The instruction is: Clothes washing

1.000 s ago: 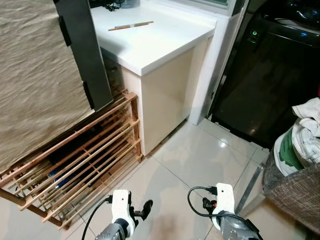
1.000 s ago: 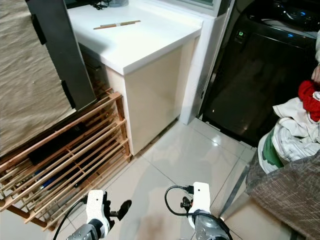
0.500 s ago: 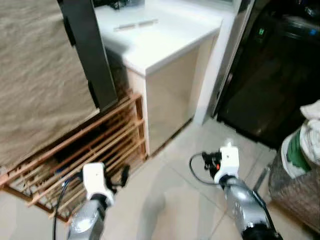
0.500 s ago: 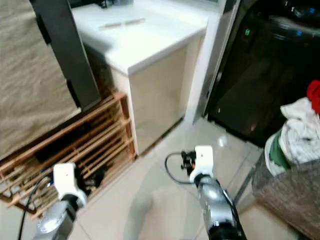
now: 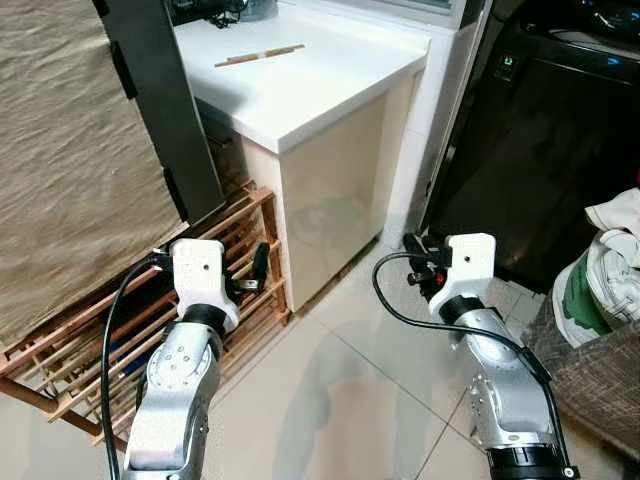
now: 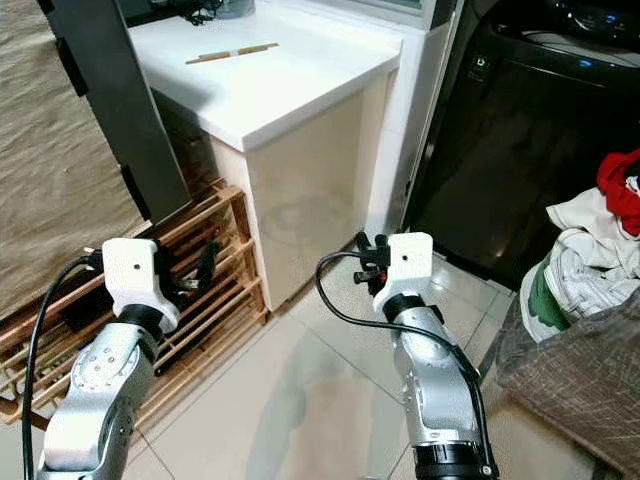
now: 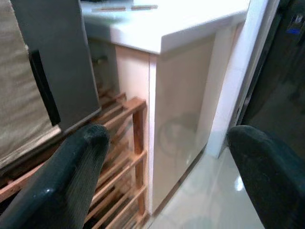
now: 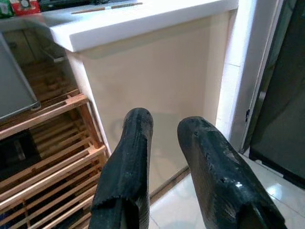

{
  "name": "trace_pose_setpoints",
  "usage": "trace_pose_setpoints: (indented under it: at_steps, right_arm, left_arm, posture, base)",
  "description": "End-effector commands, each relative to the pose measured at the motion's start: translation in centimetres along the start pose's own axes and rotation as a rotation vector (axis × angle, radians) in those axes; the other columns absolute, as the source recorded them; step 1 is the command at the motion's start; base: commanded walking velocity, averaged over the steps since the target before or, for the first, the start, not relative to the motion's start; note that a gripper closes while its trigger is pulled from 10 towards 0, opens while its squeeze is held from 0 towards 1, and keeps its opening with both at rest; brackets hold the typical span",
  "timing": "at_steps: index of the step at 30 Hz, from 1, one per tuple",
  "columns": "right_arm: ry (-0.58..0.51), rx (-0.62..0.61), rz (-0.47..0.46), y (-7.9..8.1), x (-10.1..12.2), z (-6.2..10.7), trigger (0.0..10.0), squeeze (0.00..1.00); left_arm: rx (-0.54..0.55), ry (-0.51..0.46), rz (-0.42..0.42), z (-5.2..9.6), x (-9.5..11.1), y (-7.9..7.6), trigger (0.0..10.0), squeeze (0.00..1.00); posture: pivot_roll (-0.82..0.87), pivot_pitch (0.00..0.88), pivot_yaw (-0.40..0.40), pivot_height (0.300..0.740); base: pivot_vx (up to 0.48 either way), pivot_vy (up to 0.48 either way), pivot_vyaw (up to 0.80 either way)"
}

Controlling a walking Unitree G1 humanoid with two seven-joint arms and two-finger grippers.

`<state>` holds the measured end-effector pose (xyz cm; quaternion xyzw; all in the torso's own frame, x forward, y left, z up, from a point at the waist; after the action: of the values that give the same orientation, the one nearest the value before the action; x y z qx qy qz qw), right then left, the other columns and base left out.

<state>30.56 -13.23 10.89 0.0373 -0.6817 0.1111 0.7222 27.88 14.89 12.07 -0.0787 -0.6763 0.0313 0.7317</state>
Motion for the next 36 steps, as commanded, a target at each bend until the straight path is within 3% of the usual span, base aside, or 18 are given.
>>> trace_pose_setpoints:
  at_steps: [1, 4, 9, 14, 18, 25, 32, 36]
  right_arm:
    - [-0.010, -0.010, 0.002, -0.1, 0.9, -0.1, 10.0, 0.00]
    - [0.002, -0.017, -0.012, 0.0, 1.2, -0.1, 10.0, 0.00]
    - [-0.008, -0.028, -0.014, 0.2, 1.9, -0.7, 10.0, 0.00]
    - [0.006, -0.058, -0.031, -0.2, 2.1, -1.3, 10.0, 0.00]
    - [-0.003, -0.047, -0.029, 0.0, 2.6, -1.6, 10.0, 0.00]
    - [-0.010, -0.043, -0.031, 0.4, 2.9, -1.9, 10.0, 0.00]
    - [0.008, -0.022, -0.081, 1.1, 2.8, -2.1, 10.0, 0.00]
    - [0.014, -0.061, -0.065, 0.8, 2.9, -2.1, 10.0, 0.00]
  left_arm:
    - [0.006, -0.016, -0.019, 0.0, 1.0, -0.1, 10.0, 0.00]
    - [0.009, -0.008, -0.003, -0.1, 1.5, -0.1, 10.0, 0.00]
    - [0.023, -0.018, -0.071, -0.5, 2.2, 0.3, 10.0, 0.00]
    - [-0.046, -0.068, -0.111, -0.4, 3.8, -0.5, 10.0, 0.00]
    - [-0.075, -0.062, -0.133, -0.4, 3.8, -0.8, 10.0, 0.00]
    - [-0.075, -0.083, -0.111, -0.1, 4.3, -0.8, 10.0, 0.00]
    - [-0.018, -0.073, -0.093, -0.2, 4.4, 0.2, 10.0, 0.00]
    - [-0.021, -0.081, -0.092, -0.1, 4.6, 0.2, 10.0, 0.00]
  posture:
    - [-0.02, 0.000, 0.035, 0.740]
    - [-0.02, 0.000, 0.034, 0.740]
    - [-0.01, 0.000, 0.026, 0.740]
    - [0.00, 0.000, 0.020, 0.740]
    - [0.00, 0.000, 0.021, 0.740]
    - [0.00, 0.000, 0.021, 0.740]
    - [0.01, 0.000, 0.011, 0.740]
    - [0.02, 0.000, 0.009, 0.740]
  base:
    - [0.000, 0.000, 0.00]
    - [0.198, 0.000, 0.00]
    - [0.343, 0.000, 0.00]
    - [0.364, 0.000, 0.00]
    - [0.299, 0.000, -0.73]
    - [0.296, 0.000, -0.80]
    - [0.356, 0.000, 0.00]
    - [0.391, 0.000, 0.00]
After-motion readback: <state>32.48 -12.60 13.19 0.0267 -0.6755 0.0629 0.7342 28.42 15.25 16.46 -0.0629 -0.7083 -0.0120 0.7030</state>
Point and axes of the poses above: a point about 5 cm out from each wrist's last joint towards the gripper, its own z axis pointing back from the gripper into the wrist, its own x axis along the axis of the wrist's last joint, y = z × x, the point moved 2 cm from there along -z, pointing out of the wrist towards the gripper, and after that the axes turned 9 degrees about z, right-handed, at the moved point
